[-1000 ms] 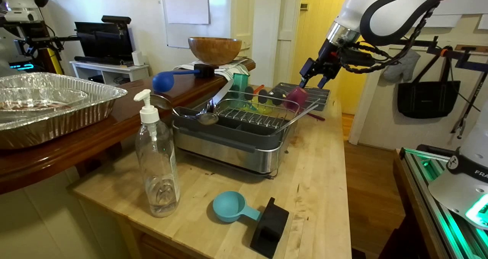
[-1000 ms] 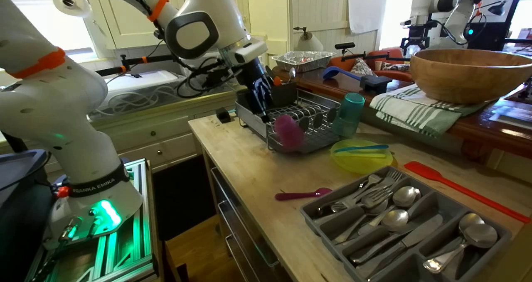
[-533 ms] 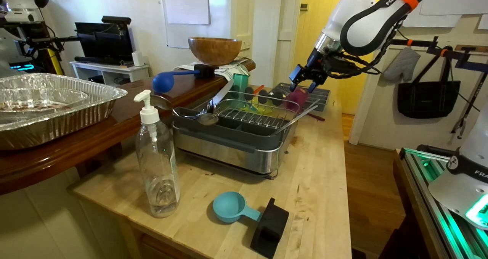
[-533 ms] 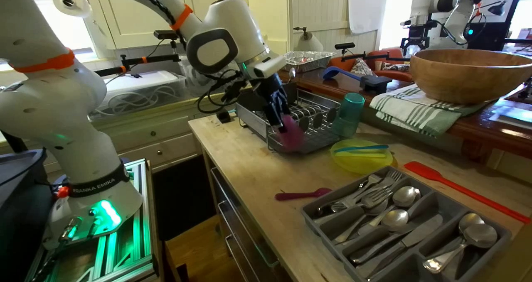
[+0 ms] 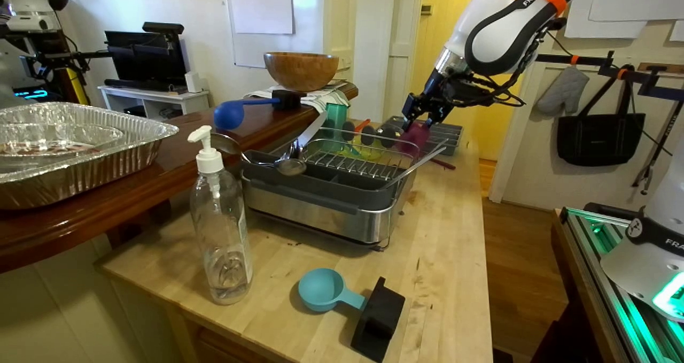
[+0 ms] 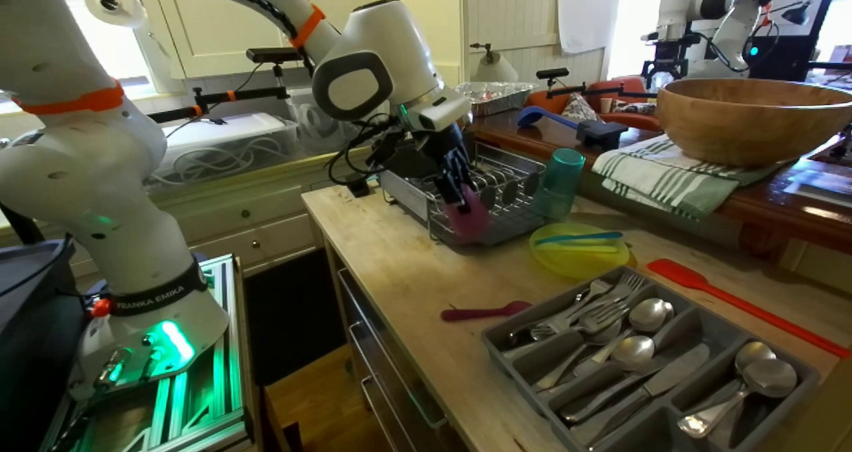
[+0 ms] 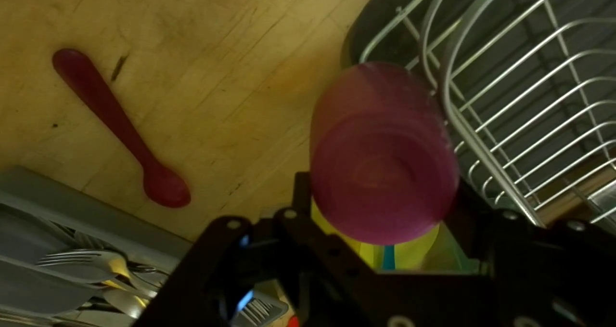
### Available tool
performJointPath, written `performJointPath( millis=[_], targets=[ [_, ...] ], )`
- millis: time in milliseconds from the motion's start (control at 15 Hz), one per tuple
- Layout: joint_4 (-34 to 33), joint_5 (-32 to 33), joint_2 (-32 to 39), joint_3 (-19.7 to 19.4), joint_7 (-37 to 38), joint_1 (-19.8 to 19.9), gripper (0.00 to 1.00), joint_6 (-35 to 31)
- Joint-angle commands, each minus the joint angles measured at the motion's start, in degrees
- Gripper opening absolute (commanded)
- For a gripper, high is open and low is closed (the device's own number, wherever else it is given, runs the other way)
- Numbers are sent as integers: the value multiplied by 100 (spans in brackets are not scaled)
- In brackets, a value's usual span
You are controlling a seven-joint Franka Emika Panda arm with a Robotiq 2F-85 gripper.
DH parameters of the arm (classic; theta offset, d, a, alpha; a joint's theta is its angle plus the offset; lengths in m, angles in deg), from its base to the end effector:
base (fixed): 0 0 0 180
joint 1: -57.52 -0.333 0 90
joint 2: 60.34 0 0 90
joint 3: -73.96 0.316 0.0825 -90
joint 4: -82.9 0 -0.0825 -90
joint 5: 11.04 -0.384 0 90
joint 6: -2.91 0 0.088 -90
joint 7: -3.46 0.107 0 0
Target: Remove the purple cup from the dying rack and put it on the table
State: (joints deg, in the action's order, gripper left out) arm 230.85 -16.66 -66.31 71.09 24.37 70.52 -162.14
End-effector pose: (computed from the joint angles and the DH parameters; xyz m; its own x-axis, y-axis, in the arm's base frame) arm 0.4538 -0.1348 0.3399 0.6753 -0.6548 0.3394 -0.6284 -0.7518 -0.1998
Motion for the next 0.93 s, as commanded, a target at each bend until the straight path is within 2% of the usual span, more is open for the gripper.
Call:
performJointPath(
  millis=[0, 867],
  targets=[
    [-121, -107, -19, -153, -63, -152, 42, 63],
    [-280, -1, -614, -240, -66, -41, 42, 395]
  ],
)
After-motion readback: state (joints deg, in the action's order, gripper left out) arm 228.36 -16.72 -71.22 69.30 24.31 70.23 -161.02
